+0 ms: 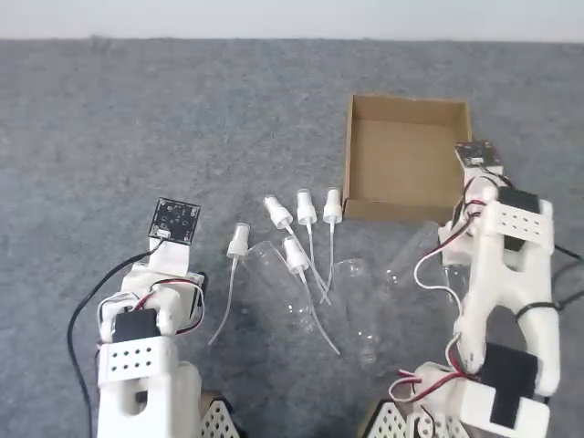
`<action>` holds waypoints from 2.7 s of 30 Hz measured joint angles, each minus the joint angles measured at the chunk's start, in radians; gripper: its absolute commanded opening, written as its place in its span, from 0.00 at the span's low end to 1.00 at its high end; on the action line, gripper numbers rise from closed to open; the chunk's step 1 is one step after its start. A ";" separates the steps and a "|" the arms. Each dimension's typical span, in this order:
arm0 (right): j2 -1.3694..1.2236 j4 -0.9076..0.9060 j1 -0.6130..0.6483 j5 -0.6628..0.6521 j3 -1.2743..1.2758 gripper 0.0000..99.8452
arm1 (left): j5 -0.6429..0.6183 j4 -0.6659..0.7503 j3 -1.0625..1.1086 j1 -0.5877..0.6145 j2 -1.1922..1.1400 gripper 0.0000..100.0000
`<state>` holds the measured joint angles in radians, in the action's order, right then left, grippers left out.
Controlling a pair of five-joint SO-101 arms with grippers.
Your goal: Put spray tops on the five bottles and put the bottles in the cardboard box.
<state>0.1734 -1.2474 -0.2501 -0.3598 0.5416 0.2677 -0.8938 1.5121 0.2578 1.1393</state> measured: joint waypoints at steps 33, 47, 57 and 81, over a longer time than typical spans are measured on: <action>-0.137 0.037 -0.674 -0.686 -0.212 0.27 | 0.000 0.000 0.012 0.000 0.000 0.18; -0.499 0.068 -0.652 -0.658 -0.353 0.10 | 0.000 0.000 0.012 0.000 0.000 0.18; -0.512 0.005 -0.549 -0.483 -0.368 0.01 | 0.014 -0.002 -0.037 0.000 0.000 0.18; -0.334 0.083 -0.473 -0.371 -0.206 0.01 | -0.126 -0.118 -0.838 -0.281 -0.964 0.17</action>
<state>-0.1611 -1.1646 -0.7227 -0.7311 0.3360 0.1419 -1.0119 0.6743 -0.0230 0.1757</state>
